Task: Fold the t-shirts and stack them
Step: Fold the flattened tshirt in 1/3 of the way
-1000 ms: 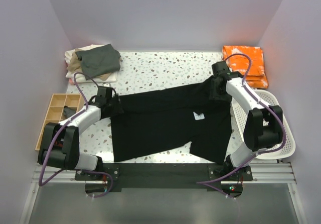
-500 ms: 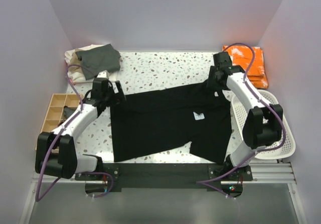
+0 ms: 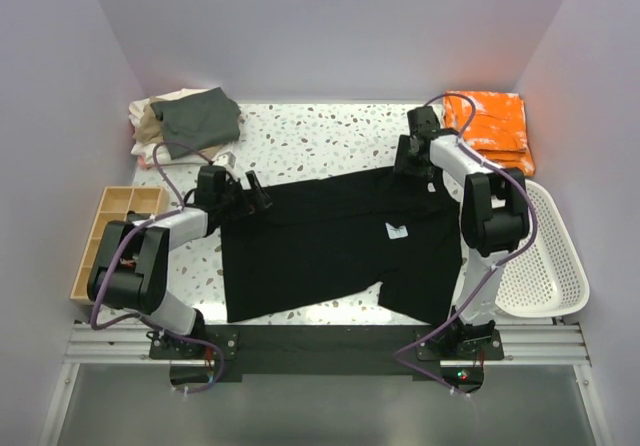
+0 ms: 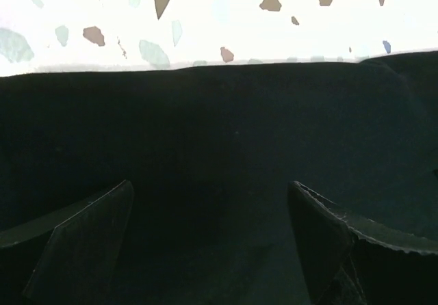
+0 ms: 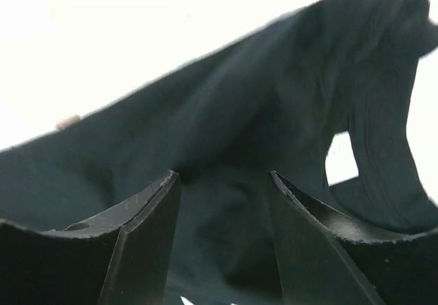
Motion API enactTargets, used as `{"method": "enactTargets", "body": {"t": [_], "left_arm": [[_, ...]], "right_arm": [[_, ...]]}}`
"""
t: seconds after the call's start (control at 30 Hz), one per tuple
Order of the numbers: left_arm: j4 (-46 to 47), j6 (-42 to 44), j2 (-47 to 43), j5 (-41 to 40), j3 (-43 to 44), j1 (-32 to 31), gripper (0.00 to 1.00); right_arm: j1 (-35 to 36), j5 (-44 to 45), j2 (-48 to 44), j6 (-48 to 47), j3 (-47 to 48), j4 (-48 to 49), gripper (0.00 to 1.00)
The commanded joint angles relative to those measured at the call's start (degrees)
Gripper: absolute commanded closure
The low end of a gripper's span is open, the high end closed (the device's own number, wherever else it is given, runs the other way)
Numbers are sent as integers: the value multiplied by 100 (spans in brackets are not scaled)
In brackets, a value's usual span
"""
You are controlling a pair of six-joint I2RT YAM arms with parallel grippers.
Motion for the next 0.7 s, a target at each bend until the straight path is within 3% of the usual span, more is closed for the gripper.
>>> {"method": "enactTargets", "body": {"t": [0.0, 0.2, 0.43, 0.67], "left_arm": [[211, -58, 353, -297, 14, 14, 0], [-703, 162, 889, -1677, 778, 224, 0], [-1047, 294, 1241, -1914, 1491, 533, 0], [-1284, 575, 1030, -2566, 1605, 576, 0]], "right_arm": [[-59, 151, 313, 14, 518, -19, 44], [-59, 179, 578, 93, 388, -565, 43], [72, -541, 236, -38, -526, -179, 42], [143, -1087, -555, -206, -615, 726, 34]]}}
